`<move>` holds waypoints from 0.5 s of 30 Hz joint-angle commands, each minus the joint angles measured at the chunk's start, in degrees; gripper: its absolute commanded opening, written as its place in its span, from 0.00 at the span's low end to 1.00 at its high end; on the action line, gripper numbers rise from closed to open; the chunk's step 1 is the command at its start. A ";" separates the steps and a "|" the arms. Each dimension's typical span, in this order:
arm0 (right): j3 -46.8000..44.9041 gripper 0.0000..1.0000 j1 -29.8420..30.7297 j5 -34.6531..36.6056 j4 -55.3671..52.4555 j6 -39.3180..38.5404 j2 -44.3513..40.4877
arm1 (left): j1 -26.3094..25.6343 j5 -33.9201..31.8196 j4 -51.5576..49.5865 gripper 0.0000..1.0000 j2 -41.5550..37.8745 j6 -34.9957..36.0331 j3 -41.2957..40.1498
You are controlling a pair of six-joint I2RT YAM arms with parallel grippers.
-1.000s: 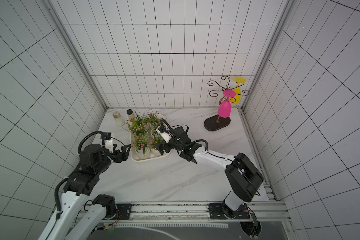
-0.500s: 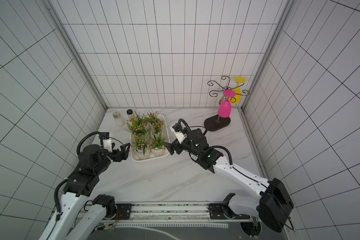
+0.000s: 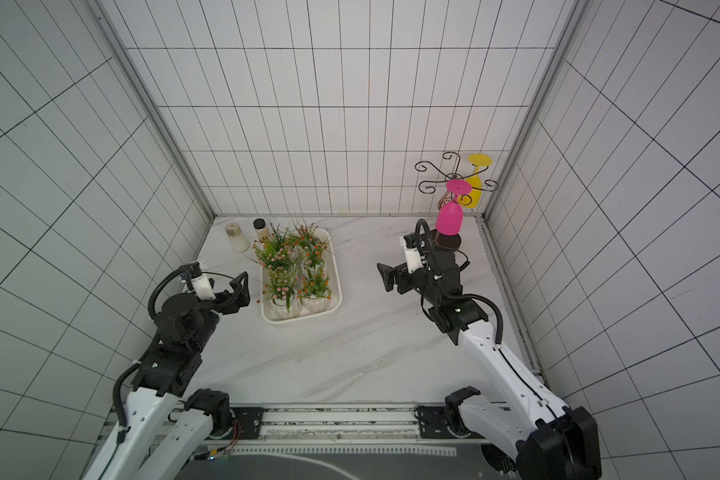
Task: Put the potted gypsophila into the storage box
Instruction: Place the baby's breath potted plant at the storage box, then reset both arms
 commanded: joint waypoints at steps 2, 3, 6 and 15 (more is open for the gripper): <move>-3.99 0.99 -6.56 -2.27 -0.66 0.15 -1.64 | 0.61 -10.00 8.10 0.97 3.42 -1.52 -2.38; -4.34 0.99 -8.03 -2.32 -0.40 0.26 -1.63 | 0.93 -11.28 9.08 0.97 4.40 -1.60 -2.63; -5.90 0.99 -13.17 -2.87 0.98 0.86 -1.34 | 2.65 -13.69 12.71 0.97 7.07 -1.07 -3.90; -12.25 0.99 -25.06 -2.98 10.93 4.31 0.38 | 8.17 -17.45 28.70 0.97 12.48 3.26 -12.20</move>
